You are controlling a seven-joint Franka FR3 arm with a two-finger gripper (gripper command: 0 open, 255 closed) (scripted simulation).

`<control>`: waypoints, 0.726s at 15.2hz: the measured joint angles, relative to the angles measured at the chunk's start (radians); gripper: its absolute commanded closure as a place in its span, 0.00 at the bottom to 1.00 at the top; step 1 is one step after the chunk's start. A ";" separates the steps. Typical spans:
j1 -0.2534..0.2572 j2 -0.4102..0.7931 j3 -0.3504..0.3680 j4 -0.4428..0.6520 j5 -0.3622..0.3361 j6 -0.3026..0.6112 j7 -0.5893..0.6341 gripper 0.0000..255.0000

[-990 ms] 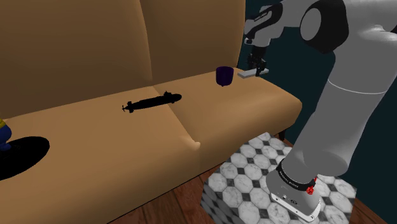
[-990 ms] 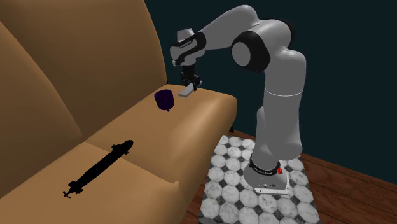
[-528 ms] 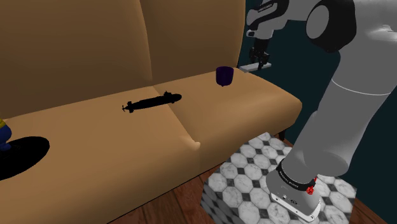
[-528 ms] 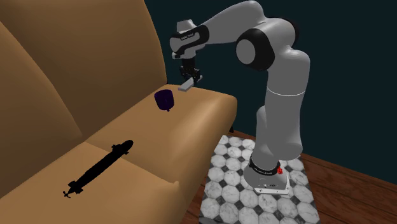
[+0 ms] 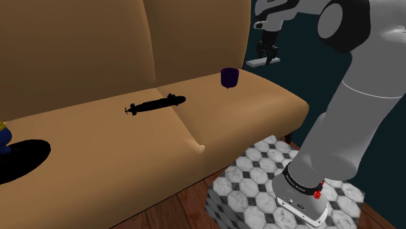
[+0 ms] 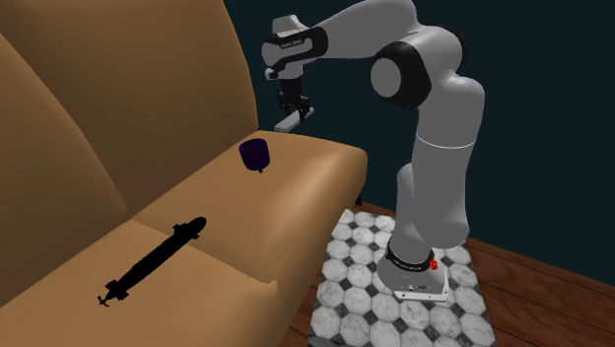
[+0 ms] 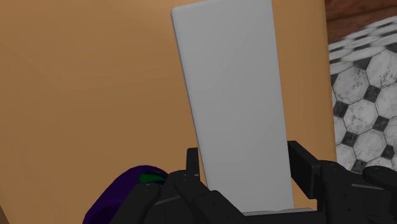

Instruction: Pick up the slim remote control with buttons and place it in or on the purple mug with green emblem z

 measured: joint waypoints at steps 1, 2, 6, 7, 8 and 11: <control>0.004 0.004 0.004 0.005 0.003 -0.003 0.008 1.00; 0.008 0.020 0.011 0.022 0.016 -0.009 0.016 1.00; 0.034 0.073 0.045 0.080 0.058 -0.033 0.070 1.00; 0.033 0.099 0.054 0.105 0.077 -0.042 0.077 1.00; 0.031 0.123 0.062 0.133 0.094 -0.053 0.082 1.00; 0.037 0.193 0.094 0.206 0.143 -0.075 0.123 1.00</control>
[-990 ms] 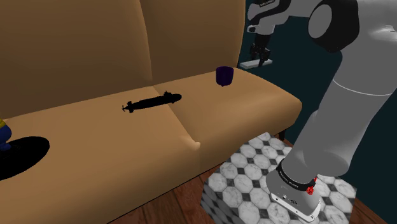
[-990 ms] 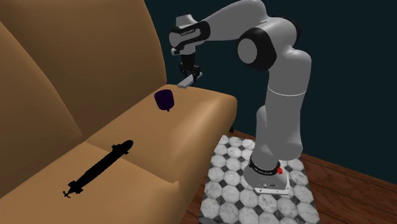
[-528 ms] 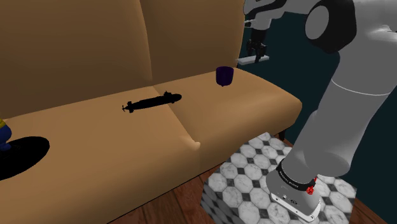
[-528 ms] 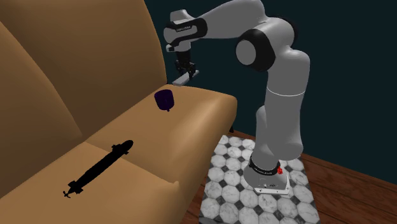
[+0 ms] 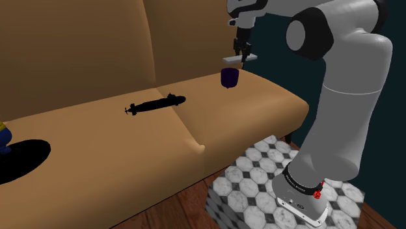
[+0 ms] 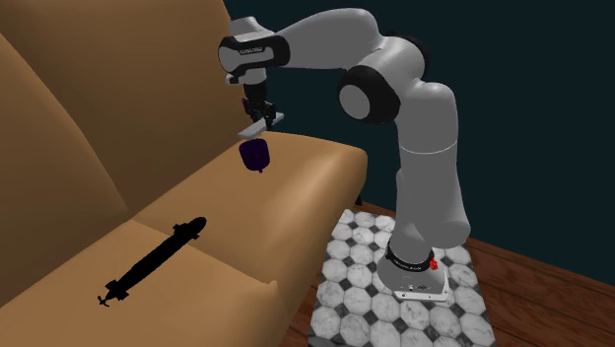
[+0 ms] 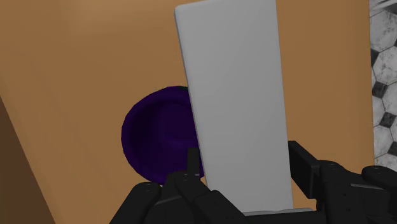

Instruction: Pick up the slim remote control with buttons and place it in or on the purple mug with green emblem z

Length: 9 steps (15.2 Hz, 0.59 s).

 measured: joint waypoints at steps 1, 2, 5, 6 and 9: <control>0.004 0.028 0.014 0.033 0.019 -0.011 0.021 1.00; 0.001 0.046 0.021 0.053 0.030 -0.017 0.026 1.00; 0.004 0.059 0.027 0.033 0.040 0.011 0.029 1.00; 0.003 0.063 0.029 0.024 0.043 0.024 0.026 1.00; 0.007 0.065 0.031 -0.015 0.046 0.063 0.024 1.00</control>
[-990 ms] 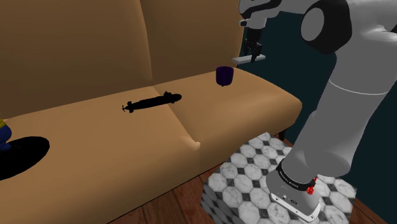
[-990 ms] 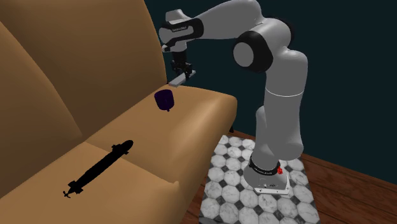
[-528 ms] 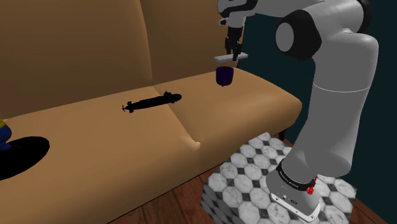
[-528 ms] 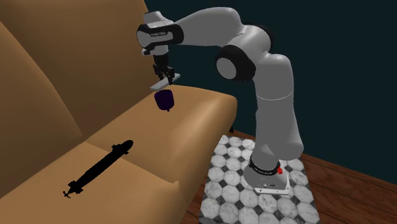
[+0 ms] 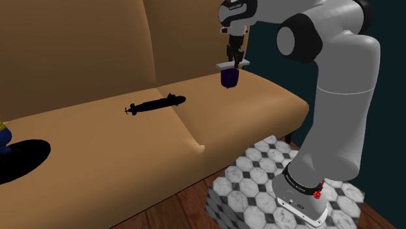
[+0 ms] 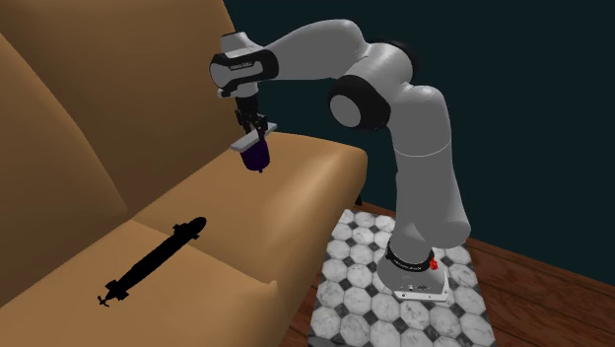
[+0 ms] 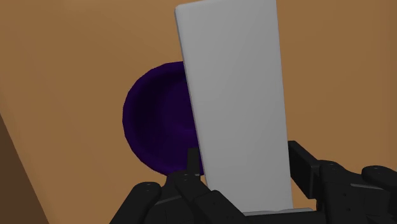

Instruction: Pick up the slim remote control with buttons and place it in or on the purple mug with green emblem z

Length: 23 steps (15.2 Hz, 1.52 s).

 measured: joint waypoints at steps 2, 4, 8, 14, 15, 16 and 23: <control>0.000 0.007 0.003 -0.019 0.006 0.024 -0.003 1.00; 0.000 0.015 0.007 -0.036 0.012 0.046 -0.005 1.00; 0.000 0.021 0.009 -0.055 0.017 0.070 -0.008 1.00; 0.000 0.020 0.010 -0.056 0.017 0.071 -0.009 0.00; 0.000 0.020 0.009 -0.056 0.017 0.071 -0.009 0.00; 0.000 0.020 0.009 -0.056 0.017 0.071 -0.009 0.00; -0.008 0.013 0.004 0.041 0.007 -0.027 0.003 0.00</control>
